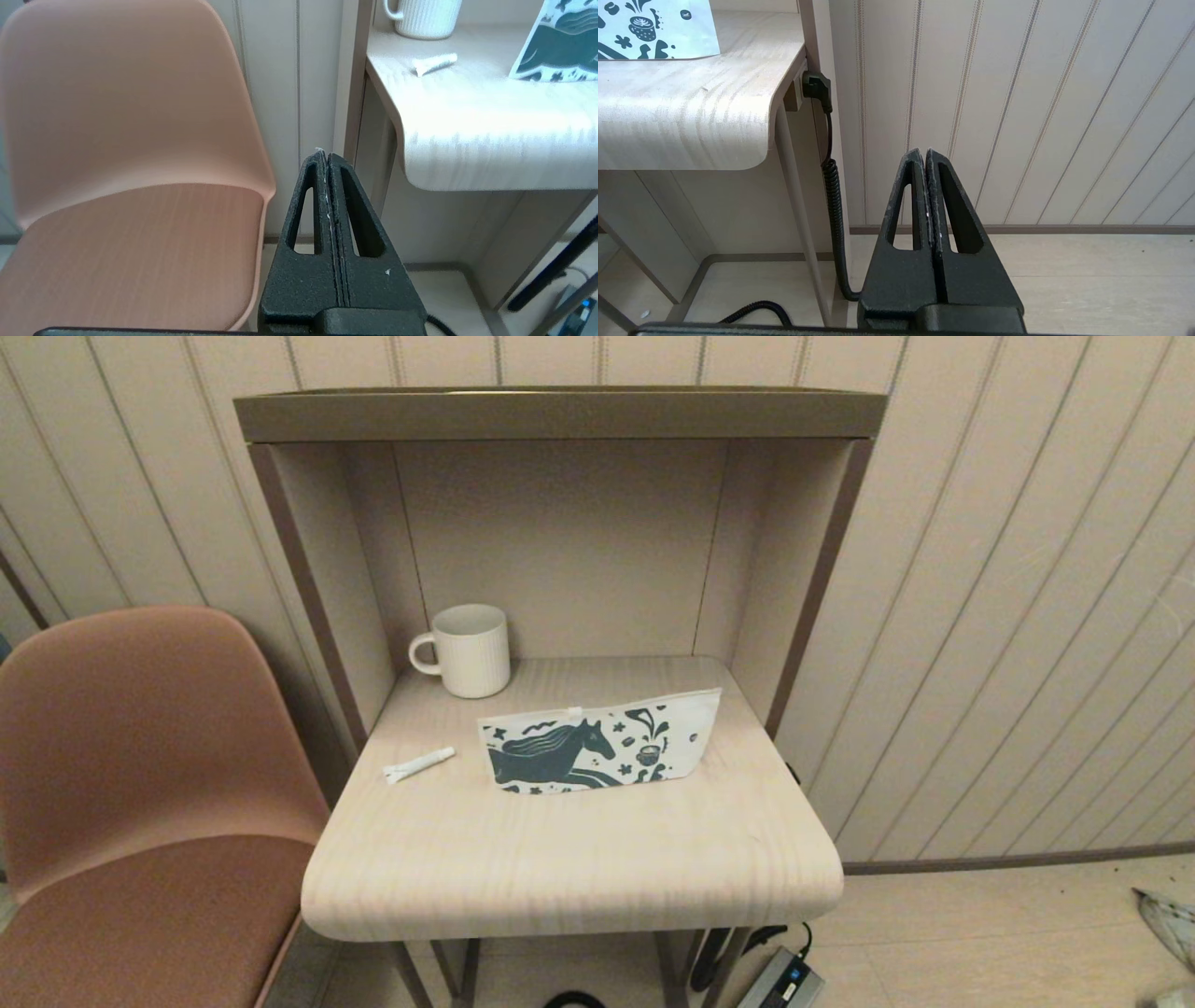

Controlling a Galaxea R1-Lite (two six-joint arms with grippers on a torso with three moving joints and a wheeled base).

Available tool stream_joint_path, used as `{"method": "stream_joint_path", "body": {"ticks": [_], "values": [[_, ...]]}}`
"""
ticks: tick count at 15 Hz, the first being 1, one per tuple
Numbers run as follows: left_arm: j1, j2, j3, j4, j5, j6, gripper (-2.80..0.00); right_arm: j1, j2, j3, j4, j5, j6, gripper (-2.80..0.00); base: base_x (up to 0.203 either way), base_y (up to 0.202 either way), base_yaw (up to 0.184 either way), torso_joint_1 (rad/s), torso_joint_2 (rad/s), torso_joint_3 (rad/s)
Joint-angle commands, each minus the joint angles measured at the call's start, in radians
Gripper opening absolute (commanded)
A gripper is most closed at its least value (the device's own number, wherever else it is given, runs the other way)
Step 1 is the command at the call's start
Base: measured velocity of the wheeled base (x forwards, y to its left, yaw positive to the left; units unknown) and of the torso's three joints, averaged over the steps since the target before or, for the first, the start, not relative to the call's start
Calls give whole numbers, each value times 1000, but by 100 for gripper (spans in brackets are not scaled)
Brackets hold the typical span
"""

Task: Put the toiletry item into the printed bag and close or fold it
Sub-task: Pick up the storage bag

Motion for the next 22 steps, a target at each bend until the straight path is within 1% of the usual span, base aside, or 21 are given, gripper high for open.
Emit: {"method": "stream_joint_path", "body": {"ticks": [1,2,3,4,5,6,7,10,12,13,14,15,16,18,21,22], "values": [[0,-1,0,21,4,10,-280,0,2,0,-1,0,-1,-280,0,0,0,0,0,0],[1,5,-10,28,0,12,-280,0,2,0,-1,1,-1,-280,0,0,0,0,0,0],[1,31,-59,51,-7,11,-280,0,2,0,-1,0,-1,-280,0,0,0,0,0,0],[0,74,-150,86,-20,3,-280,0,2,0,-1,0,-1,-280,0,0,0,0,0,0],[-5,140,-271,121,-48,-8,-280,0,2,0,-1,1,-1,-280,0,0,0,0,0,0],[-22,234,-385,155,-113,-20,-280,0,2,0,-1,0,-1,-280,0,0,0,0,0,0],[-47,322,-459,182,-206,-30,-280,0,2,0,-1,0,-1,-280,0,0,0,0,0,0],[-103,599,-555,199,-506,-47,-280,0,2,0,-1,1,-1,-280,0,0,0,0,0,0],[-120,784,-600,162,-653,-44,-280,0,2,0,-1,1,-1,-280,0,0,0,0,0,0],[-125,878,-616,128,-709,-26,-280,0,2,0,-1,1,-1,-280,0,0,0,0,0,0],[-129,968,-630,91,-752,13,-280,0,2,0,-1,1,-1,-280,0,0,0,0,0,0],[-132,1058,-646,55,-786,74,0,0,2,0,-1,1,-1,-280,0,0,0,0,0,0],[-137,1138,-662,23,-810,153,0,0,2,0,-1,1,-1,-280,0,0,0,0,0,0],[-145,1258,-694,-21,-840,331,0,2,2,0,-1,1,-1,-280,0,0,0,0,0,0],[-148,1411,-727,-61,-854,611,0,2,2,0,-1,1,-1,-280,0,0,0,0,0,0],[-148,1452,-749,-69,-855,671,0,2,2,0,-1,1,-1,-280,0,0,0,0,0,0]]}}
